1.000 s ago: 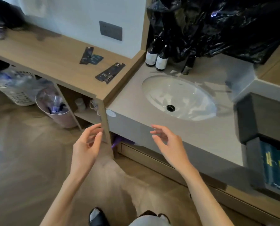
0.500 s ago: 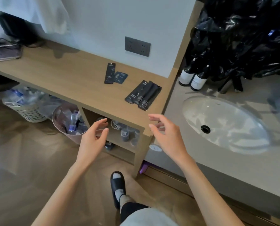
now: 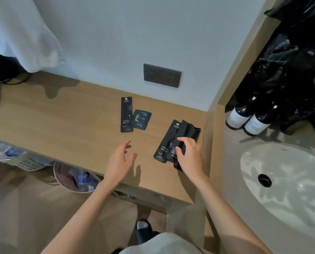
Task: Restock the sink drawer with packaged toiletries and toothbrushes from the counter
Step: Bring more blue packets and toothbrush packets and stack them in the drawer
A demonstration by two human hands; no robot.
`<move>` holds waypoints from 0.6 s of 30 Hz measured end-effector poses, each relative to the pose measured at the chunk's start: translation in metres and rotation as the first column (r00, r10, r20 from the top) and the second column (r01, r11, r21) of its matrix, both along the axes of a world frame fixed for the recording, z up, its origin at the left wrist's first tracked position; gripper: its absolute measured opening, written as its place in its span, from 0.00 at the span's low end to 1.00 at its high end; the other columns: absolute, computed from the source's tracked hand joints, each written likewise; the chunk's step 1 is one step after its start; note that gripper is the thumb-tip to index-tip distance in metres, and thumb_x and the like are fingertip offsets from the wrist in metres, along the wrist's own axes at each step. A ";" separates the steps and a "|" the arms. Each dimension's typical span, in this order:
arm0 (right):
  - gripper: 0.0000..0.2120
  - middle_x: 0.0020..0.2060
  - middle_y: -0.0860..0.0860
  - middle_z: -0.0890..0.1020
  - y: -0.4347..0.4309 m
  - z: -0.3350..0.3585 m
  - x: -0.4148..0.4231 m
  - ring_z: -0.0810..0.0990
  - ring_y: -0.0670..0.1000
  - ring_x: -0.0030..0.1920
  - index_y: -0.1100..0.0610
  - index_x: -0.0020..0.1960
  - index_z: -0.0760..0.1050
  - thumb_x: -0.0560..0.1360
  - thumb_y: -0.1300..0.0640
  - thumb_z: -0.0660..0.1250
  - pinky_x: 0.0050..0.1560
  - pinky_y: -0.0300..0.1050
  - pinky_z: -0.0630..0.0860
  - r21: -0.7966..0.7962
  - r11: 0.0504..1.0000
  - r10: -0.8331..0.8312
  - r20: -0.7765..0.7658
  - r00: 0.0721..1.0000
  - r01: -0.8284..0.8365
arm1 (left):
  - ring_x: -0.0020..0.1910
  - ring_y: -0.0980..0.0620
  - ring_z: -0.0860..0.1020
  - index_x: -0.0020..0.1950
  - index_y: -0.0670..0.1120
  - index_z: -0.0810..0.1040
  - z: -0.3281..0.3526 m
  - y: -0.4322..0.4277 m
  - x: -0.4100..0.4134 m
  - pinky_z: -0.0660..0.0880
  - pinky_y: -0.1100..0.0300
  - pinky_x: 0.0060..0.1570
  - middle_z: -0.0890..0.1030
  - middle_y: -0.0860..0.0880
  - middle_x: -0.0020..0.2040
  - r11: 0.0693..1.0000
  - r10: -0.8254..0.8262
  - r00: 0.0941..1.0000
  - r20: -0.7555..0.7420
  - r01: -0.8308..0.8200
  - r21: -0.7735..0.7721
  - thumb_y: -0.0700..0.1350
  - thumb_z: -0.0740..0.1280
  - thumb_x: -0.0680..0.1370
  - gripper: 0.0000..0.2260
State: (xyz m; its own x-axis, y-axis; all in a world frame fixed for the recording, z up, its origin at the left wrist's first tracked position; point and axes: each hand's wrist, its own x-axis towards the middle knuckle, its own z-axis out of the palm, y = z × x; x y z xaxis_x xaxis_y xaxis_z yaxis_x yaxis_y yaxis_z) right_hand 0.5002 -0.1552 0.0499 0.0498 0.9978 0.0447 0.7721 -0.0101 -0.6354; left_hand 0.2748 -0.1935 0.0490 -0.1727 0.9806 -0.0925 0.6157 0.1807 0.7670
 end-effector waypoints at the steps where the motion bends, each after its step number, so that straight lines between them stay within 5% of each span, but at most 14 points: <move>1: 0.16 0.65 0.48 0.74 0.010 -0.007 -0.003 0.71 0.52 0.64 0.52 0.65 0.73 0.77 0.56 0.64 0.58 0.41 0.67 -0.028 0.999 -0.033 0.017 0.999 0.033 | 0.65 0.49 0.72 0.75 0.46 0.64 -0.005 0.012 -0.004 0.70 0.54 0.64 0.73 0.47 0.69 1.000 -0.017 1.000 -0.025 0.017 -0.021 0.45 0.63 0.80 0.23; 10: 0.33 0.78 0.52 0.49 0.065 -0.065 -0.017 0.49 0.64 0.76 0.47 0.76 0.55 0.76 0.44 0.64 0.73 0.63 0.56 -0.458 0.857 -0.183 0.157 0.971 0.235 | 0.77 0.42 0.53 0.77 0.48 0.58 -0.073 0.117 -0.055 0.53 0.48 0.75 0.55 0.47 0.79 0.962 -0.230 0.939 -0.254 0.179 -0.207 0.49 0.60 0.80 0.27; 18: 0.35 0.79 0.50 0.41 0.067 -0.089 -0.034 0.43 0.64 0.77 0.47 0.79 0.40 0.79 0.38 0.53 0.75 0.60 0.49 -0.509 0.806 -0.117 0.363 0.924 0.303 | 0.78 0.41 0.41 0.78 0.57 0.51 -0.096 0.165 -0.082 0.51 0.44 0.73 0.47 0.52 0.80 0.883 -0.441 0.770 -0.462 0.280 -0.376 0.53 0.53 0.81 0.25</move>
